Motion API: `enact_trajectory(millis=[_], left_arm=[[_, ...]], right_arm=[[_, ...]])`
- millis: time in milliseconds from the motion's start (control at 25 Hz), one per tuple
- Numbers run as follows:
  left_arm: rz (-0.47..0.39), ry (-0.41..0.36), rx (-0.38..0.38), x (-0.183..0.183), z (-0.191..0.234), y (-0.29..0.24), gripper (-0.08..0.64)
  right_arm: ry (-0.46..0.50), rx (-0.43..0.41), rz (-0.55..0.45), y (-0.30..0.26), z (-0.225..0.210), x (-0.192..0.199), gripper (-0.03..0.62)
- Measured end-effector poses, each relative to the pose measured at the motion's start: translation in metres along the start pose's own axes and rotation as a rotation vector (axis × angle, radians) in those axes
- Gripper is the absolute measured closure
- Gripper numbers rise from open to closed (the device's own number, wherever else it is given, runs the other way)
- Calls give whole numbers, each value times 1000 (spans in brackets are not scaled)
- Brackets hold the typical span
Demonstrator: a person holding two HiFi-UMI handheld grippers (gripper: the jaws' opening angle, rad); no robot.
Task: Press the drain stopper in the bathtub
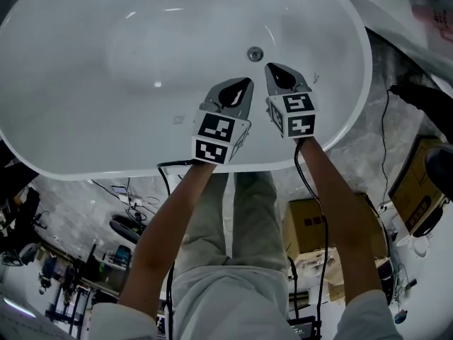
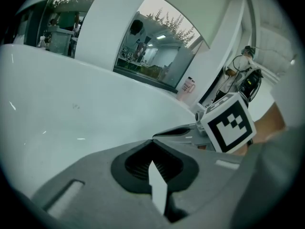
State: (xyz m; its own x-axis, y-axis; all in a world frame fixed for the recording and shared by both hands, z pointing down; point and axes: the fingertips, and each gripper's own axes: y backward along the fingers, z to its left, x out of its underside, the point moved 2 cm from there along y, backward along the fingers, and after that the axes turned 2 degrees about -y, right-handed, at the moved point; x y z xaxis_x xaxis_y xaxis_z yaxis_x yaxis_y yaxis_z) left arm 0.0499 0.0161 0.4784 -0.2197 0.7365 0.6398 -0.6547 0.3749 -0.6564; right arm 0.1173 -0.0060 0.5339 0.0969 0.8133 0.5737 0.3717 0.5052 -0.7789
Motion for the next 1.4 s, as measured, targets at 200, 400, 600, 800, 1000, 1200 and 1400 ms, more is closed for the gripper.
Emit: enact_trajectory(millis=[200, 400, 600, 800, 1000, 1200, 1400], left_arm=[[-11, 0, -10, -15, -9, 18, 555], [-10, -21, -7, -36, -41, 41, 555], [-35, -36, -10, -66, -62, 67, 555], [-76, -49, -21, -96, -77, 99, 555], [-111, -45, -26, -125, -99, 135, 555], [-150, -67, -25, -156, -128, 176, 555], [-181, -97, -30, -177, -149, 214, 555]], right_arm=[[10, -16, -49, 23, 11, -21, 586], [6, -10, -79, 71, 10, -38, 586], [21, -25, -124, 111, 20, -63, 586], [32, -36, -171, 151, 35, -89, 586], [56, -49, -214, 199, 53, -111, 586], [85, -62, -259, 248, 70, -127, 586], [77, -65, -316, 300, 88, -144, 586]])
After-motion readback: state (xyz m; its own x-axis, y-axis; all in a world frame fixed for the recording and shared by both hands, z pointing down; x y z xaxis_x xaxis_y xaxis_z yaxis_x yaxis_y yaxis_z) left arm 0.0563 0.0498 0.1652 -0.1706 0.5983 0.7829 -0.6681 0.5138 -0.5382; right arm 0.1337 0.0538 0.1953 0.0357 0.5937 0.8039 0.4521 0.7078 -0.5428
